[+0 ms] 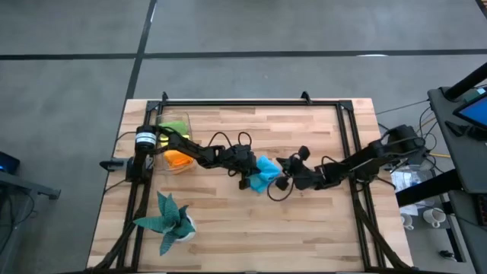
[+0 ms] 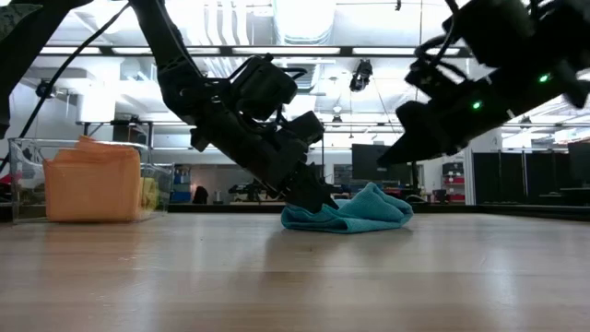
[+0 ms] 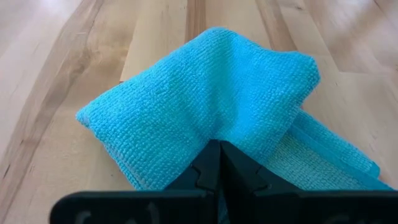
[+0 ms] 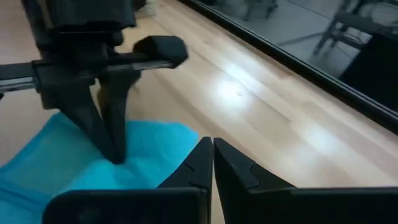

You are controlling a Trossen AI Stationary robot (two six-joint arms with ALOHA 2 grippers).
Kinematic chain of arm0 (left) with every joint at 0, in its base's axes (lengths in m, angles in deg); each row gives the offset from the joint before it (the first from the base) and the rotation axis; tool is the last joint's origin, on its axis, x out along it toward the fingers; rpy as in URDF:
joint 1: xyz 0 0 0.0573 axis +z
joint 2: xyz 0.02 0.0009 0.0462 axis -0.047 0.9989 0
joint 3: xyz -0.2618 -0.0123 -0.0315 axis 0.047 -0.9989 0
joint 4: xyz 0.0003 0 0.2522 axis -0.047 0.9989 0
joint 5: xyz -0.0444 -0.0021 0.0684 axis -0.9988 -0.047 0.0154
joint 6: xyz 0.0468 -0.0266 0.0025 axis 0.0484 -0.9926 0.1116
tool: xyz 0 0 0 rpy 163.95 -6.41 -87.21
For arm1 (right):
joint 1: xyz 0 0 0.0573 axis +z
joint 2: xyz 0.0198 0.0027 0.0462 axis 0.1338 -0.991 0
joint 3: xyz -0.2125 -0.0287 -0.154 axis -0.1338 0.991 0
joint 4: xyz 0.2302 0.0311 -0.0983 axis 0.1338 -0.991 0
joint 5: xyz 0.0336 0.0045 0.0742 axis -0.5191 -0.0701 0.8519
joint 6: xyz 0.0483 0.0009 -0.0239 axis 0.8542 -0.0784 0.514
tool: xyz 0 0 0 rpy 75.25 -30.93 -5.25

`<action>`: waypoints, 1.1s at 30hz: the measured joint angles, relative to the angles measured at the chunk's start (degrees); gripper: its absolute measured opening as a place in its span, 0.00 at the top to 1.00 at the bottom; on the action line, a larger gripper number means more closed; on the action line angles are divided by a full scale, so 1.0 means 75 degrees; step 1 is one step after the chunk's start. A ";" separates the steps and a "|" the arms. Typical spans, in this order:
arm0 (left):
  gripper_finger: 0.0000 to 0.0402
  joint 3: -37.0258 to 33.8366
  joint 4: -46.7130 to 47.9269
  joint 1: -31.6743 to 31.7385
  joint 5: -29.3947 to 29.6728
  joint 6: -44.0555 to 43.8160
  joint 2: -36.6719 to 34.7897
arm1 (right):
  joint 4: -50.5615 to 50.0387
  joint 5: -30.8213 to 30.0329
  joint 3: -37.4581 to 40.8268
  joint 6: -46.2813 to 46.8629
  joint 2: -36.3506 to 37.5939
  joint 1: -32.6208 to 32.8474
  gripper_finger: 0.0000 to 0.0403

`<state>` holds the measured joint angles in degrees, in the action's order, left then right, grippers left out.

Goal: Roll microfiber towels into tight, uniform cylinder then place into a basket
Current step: Roll the blue microfiber towel

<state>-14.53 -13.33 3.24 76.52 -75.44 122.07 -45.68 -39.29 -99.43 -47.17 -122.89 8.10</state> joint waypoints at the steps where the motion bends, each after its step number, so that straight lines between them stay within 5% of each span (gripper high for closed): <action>1: 1.00 0.0011 0.0019 0.0000 0.0000 0.0000 0.0000 | 0.0444 0.0169 0.0060 -0.0235 -0.0145 -0.0117 0.98; 8: 1.00 0.0016 -0.0008 0.0000 -0.0009 0.0000 0.0006 | 0.2683 0.2965 0.0155 -0.0939 -0.1202 -0.1338 0.98; 14: 1.00 0.0007 -0.0023 -0.0003 -0.0009 0.0000 0.0006 | 0.3537 0.4060 0.0206 -0.1215 -0.1719 -0.2176 0.98; 26: 1.00 0.0005 -0.0048 -0.0003 -0.0014 0.0000 0.0006 | 0.4222 0.4830 0.0244 -0.0735 -0.2936 -0.2358 0.98; 33: 1.00 -0.0002 -0.0072 -0.0003 -0.0015 0.0000 0.0006 | 0.3923 0.4918 0.0476 -0.1141 -0.2043 -0.2335 0.98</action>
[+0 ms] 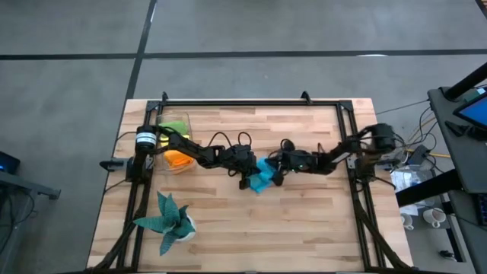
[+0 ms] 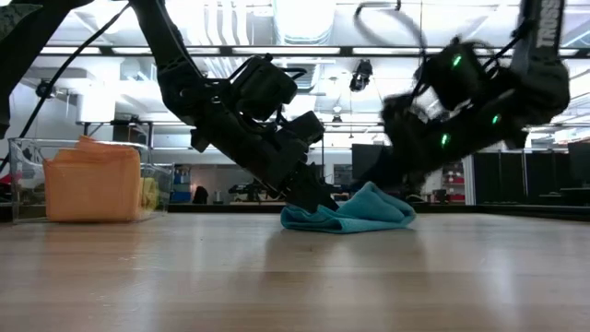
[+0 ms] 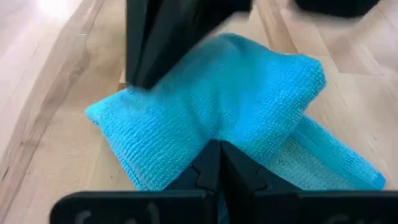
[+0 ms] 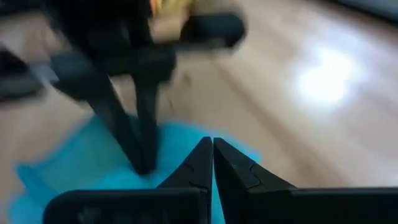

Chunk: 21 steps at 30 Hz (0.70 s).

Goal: Roll microfiber towels into tight, uniform cylinder then place into a basket
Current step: Roll the blue microfiber towel

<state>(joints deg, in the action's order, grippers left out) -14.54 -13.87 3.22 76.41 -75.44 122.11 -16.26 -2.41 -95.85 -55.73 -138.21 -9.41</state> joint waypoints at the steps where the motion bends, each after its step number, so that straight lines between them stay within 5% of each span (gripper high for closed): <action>1: 1.00 0.0000 0.0000 0.0000 0.0003 0.0000 0.0000 | 0.0025 -0.0040 0.0072 -0.0036 0.0293 0.0007 0.98; 10: 1.00 -0.0006 -0.0024 0.0000 0.0003 0.0000 0.0000 | -0.0039 -0.0500 0.1092 0.0548 0.1539 0.0331 0.98; 21: 1.00 -0.0009 -0.0163 0.0000 0.0008 0.0000 0.0009 | 0.0232 -0.0378 0.1141 0.1415 0.0091 0.0563 0.98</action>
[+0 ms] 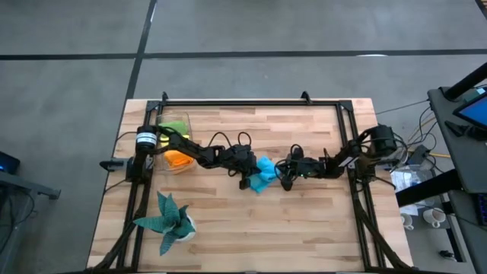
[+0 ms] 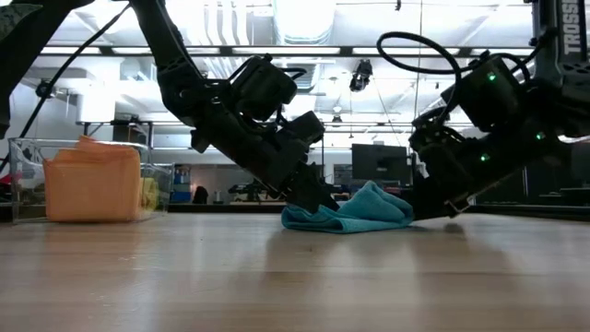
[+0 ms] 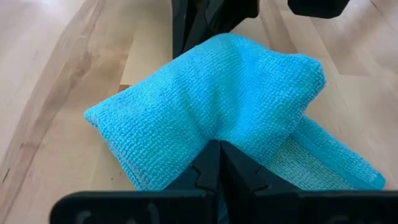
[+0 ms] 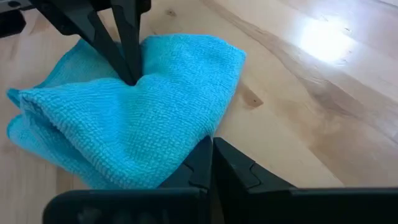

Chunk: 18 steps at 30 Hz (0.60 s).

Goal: Roll microfiber towels into tight, uniform cylinder then place into a basket
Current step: Roll the blue microfiber towel

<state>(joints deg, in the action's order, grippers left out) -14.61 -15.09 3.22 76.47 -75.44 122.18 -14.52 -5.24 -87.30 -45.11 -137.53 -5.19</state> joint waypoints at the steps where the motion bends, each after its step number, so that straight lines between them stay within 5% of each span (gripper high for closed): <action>1: 1.00 0.0000 0.0005 0.0002 -0.0005 0.0000 0.0000 | 0.0047 0.0037 -0.0007 0.0000 -0.0073 -0.0002 0.98; 13: 1.00 0.0000 0.0002 0.0000 0.0000 0.0000 0.0000 | -0.0211 -0.0210 0.0491 -0.0181 0.1791 0.0033 0.98; 18: 1.00 0.0000 0.0000 0.0000 0.0000 0.0000 0.0000 | -0.0144 -0.0231 0.0134 -0.0452 0.1715 0.0081 0.98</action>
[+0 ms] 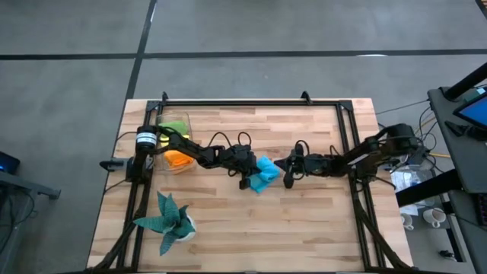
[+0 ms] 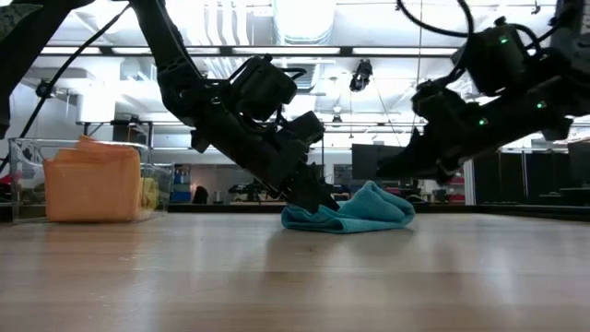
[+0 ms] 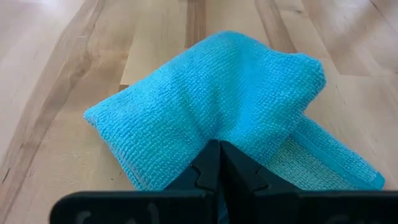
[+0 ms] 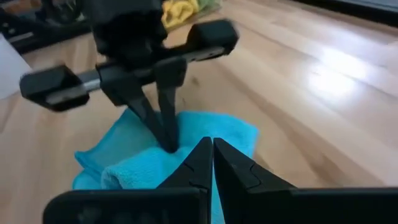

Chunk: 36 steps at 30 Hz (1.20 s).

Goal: Roll microfiber towels into tight, uniform cylinder then place into a basket
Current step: Roll the blue microfiber towel

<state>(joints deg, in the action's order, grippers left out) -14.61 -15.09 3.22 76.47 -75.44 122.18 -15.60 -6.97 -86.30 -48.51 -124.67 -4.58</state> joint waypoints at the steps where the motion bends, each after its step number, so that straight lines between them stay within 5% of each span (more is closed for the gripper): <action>1: 1.00 0.0000 -0.0003 0.0002 -0.0003 0.0000 0.0000 | -0.0026 0.0011 -0.0111 -0.0039 -0.0144 0.0015 0.98; 11: 1.00 -0.0003 0.0001 0.0001 -0.0003 0.0003 -0.0003 | -0.0061 0.0720 -0.0767 0.0341 -0.1954 0.0042 0.98; 24: 1.00 -0.0003 0.0003 0.0003 -0.0002 0.0003 -0.0006 | -0.0489 0.0843 -0.0164 0.0278 -0.0303 0.0110 0.98; 36: 1.00 -0.0003 0.0000 0.0000 0.0001 0.0000 -0.0009 | -0.0233 0.0773 -0.0217 0.0915 -0.1441 0.0362 0.98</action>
<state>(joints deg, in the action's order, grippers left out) -14.63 -15.09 3.22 76.48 -75.44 122.11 -17.34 -1.18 -87.92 -41.64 -135.48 -1.87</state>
